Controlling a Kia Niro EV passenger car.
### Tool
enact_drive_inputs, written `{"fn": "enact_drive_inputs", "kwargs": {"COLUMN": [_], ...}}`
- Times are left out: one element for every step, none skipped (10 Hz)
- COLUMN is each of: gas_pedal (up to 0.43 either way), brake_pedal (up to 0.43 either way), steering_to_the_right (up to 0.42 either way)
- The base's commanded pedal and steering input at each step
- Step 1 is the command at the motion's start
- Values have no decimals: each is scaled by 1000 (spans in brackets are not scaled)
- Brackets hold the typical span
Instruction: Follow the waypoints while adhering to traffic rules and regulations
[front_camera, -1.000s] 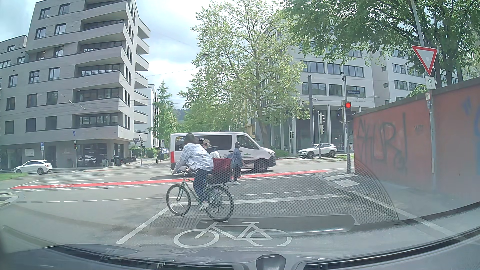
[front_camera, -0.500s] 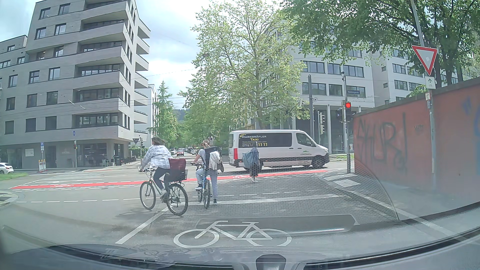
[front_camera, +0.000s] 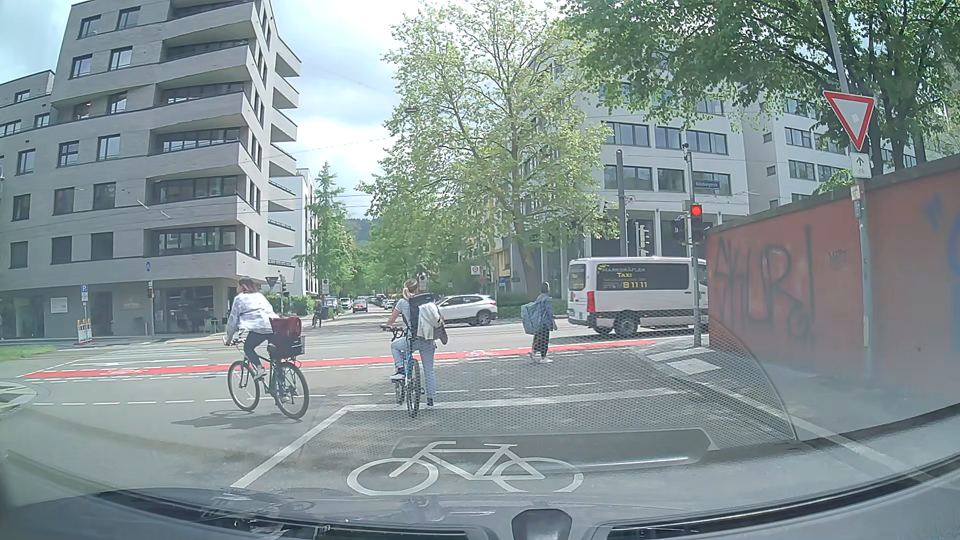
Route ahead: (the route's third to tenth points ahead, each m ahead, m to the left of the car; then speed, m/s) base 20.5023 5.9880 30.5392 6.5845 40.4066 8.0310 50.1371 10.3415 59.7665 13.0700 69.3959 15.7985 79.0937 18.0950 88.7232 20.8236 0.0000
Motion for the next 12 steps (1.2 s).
{"fn": "enact_drive_inputs", "kwargs": {"gas_pedal": [0, 0, 0, 0, 0, 0, 0, 0, 0, 0, 0, 0], "brake_pedal": [226, 226, 226, 226, 226, 226, 226, 226, 226, 226, 226, 226], "steering_to_the_right": [-8, -8, -8, -8, -8, -8, -8, -8, -8, -8, -8, -8]}}
